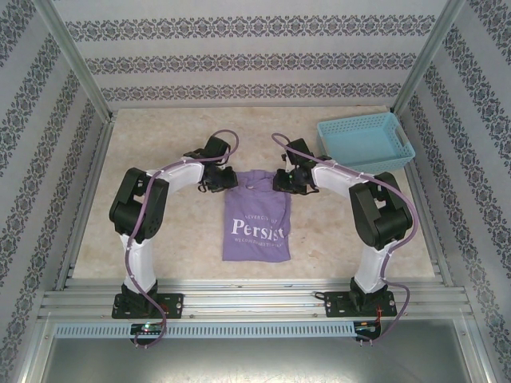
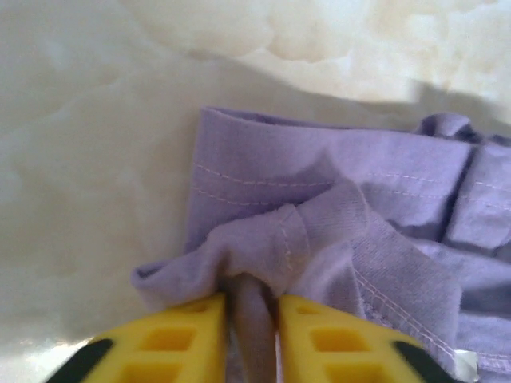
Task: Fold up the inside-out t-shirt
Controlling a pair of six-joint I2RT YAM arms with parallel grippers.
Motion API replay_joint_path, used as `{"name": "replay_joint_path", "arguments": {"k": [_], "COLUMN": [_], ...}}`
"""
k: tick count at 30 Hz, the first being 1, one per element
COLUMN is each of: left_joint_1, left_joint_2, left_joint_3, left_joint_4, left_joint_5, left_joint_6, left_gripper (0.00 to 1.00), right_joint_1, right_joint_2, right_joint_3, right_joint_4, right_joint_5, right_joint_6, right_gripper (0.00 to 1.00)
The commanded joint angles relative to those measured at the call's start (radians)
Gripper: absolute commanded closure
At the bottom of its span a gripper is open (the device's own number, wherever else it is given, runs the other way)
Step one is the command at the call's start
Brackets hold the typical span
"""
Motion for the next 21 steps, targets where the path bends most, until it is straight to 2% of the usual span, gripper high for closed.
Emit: {"name": "replay_joint_path", "arguments": {"k": [1, 4, 7, 11, 16, 21], "left_joint_1": [0.002, 0.001, 0.002, 0.002, 0.003, 0.018], "left_joint_2": [-0.071, -0.152, -0.243, -0.299, -0.256, -0.153], "left_joint_3": [-0.02, -0.062, -0.127, -0.167, -0.162, -0.123], "left_joint_4": [0.089, 0.141, 0.222, 0.302, 0.389, 0.425], "left_joint_5": [0.057, 0.068, 0.082, 0.139, 0.19, 0.185], "left_joint_6": [-0.02, -0.028, -0.037, -0.056, -0.087, -0.105], "left_gripper": [0.86, 0.96, 1.0, 1.0, 1.0, 1.0], "right_joint_1": [0.013, 0.021, 0.023, 0.02, -0.003, -0.021], "right_joint_2": [-0.033, -0.079, -0.143, -0.232, -0.279, -0.202], "right_joint_3": [0.035, 0.043, 0.045, 0.044, 0.058, 0.087], "right_joint_4": [-0.026, -0.057, -0.077, -0.101, -0.119, -0.105], "right_joint_5": [0.035, 0.079, 0.114, 0.158, 0.183, 0.16], "right_joint_6": [-0.027, -0.042, -0.049, -0.052, -0.055, -0.084], "right_gripper": [0.85, 0.95, 1.0, 1.0, 1.0, 1.0]}}
